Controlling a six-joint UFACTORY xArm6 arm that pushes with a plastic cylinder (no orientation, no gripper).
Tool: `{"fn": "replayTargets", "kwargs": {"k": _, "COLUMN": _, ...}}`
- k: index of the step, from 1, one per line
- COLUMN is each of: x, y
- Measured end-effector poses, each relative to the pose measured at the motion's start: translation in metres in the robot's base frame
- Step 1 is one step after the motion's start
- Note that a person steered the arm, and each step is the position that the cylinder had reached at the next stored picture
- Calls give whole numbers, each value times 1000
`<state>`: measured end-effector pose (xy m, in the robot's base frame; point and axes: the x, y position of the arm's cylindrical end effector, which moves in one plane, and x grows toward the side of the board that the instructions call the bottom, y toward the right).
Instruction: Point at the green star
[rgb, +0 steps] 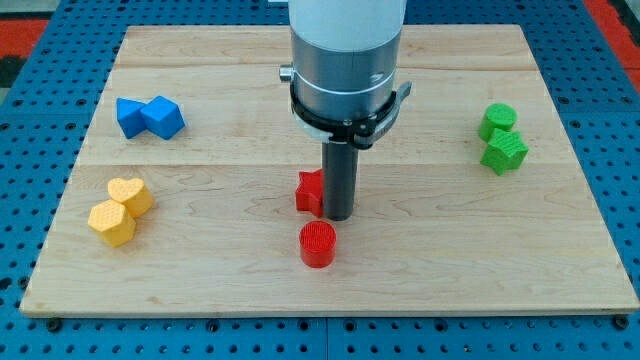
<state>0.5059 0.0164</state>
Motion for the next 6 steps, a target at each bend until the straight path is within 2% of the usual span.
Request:
{"fn": "replayTargets", "kwargs": {"k": 1, "x": -15, "y": 6}}
{"fn": "replayTargets", "kwargs": {"k": 2, "x": -21, "y": 79}}
{"fn": "replayTargets", "kwargs": {"k": 3, "x": -23, "y": 235}}
{"fn": "replayTargets", "kwargs": {"k": 4, "x": -68, "y": 305}}
{"fn": "replayTargets", "kwargs": {"k": 5, "x": -80, "y": 219}}
{"fn": "replayTargets", "kwargs": {"k": 6, "x": -64, "y": 164}}
